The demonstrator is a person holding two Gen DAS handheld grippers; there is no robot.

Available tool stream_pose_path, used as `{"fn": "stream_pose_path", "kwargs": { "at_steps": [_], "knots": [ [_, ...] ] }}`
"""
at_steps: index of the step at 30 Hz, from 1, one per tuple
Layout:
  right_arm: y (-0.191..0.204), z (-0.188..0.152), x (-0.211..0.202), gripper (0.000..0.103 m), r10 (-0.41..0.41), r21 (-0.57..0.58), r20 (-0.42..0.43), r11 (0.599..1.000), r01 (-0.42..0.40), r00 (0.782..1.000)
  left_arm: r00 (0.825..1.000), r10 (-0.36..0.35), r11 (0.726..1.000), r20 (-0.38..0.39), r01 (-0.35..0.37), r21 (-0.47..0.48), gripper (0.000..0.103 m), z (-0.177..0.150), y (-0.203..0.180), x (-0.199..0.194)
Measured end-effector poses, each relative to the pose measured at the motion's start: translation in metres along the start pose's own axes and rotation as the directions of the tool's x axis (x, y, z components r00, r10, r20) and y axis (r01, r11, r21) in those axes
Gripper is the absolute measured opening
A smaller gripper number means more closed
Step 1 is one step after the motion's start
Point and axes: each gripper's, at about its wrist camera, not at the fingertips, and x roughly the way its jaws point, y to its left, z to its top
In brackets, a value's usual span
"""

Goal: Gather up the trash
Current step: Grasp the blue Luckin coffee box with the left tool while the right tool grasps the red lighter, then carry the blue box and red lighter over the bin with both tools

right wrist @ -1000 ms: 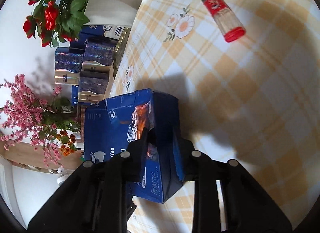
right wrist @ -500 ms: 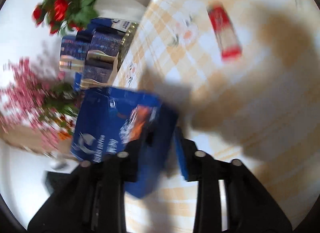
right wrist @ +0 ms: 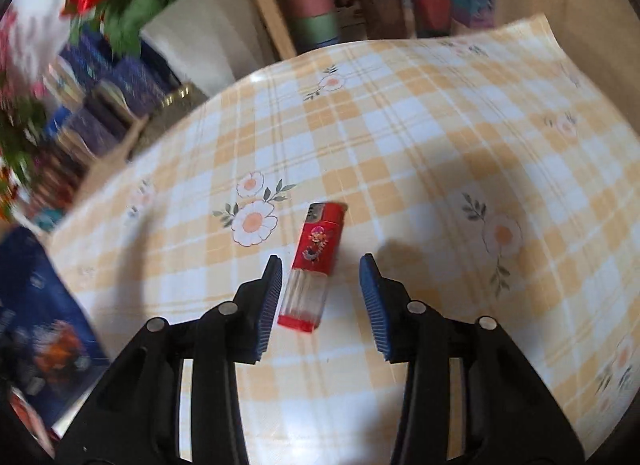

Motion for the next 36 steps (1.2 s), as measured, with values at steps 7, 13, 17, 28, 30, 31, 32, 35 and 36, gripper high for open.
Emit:
{"fn": "stream_pose_path", "kwargs": {
  "at_steps": [7, 13, 17, 28, 30, 31, 32, 35, 36],
  "knots": [
    [0.020, -0.002, 0.019, 0.045, -0.120, -0.091, -0.017, 0.989, 0.118, 0.993, 1.000, 0.000, 1.000, 0.000, 0.000, -0.009, 0.015, 0.000, 0.009, -0.015],
    [0.026, -0.005, 0.018, 0.027, -0.114, -0.132, -0.026, 0.985, 0.110, 0.993, 1.000, -0.007, 1.000, 0.003, 0.007, -0.011, 0.015, -0.002, 0.010, -0.031],
    [0.024, -0.016, 0.003, 0.026, -0.050, -0.117, -0.017, 0.992, 0.048, 0.999, 1.000, -0.009, 1.000, -0.003, 0.009, -0.005, 0.015, -0.005, 0.009, -0.042],
    [0.025, -0.068, -0.092, 0.026, 0.151, -0.113, 0.059, 0.983, -0.144, 0.987, 0.999, -0.032, 0.999, -0.032, 0.034, 0.041, 0.015, -0.032, 0.000, -0.089],
    [0.026, -0.080, -0.110, 0.026, 0.184, -0.110, 0.069, 0.978, -0.176, 0.980, 0.999, -0.037, 0.998, -0.039, 0.039, 0.051, 0.015, -0.042, -0.004, -0.100],
    [0.027, -0.086, -0.121, 0.026, 0.200, -0.111, 0.078, 0.975, -0.191, 0.977, 0.998, -0.040, 0.997, -0.043, 0.043, 0.059, 0.015, -0.047, -0.007, -0.107],
    [0.028, -0.092, -0.130, 0.026, 0.215, -0.112, 0.084, 0.972, -0.205, 0.973, 0.998, -0.042, 0.997, -0.046, 0.045, 0.064, 0.015, -0.051, -0.008, -0.111],
    [0.029, -0.109, -0.157, 0.026, 0.250, -0.115, 0.102, 0.964, -0.238, 0.963, 0.997, -0.048, 0.994, -0.057, 0.053, 0.094, 0.015, -0.068, -0.016, -0.130],
    [0.030, -0.114, -0.165, 0.025, 0.261, -0.117, 0.106, 0.962, -0.248, 0.960, 0.997, -0.050, 0.993, -0.060, 0.056, 0.102, 0.015, -0.072, -0.018, -0.134]
  ]
}}
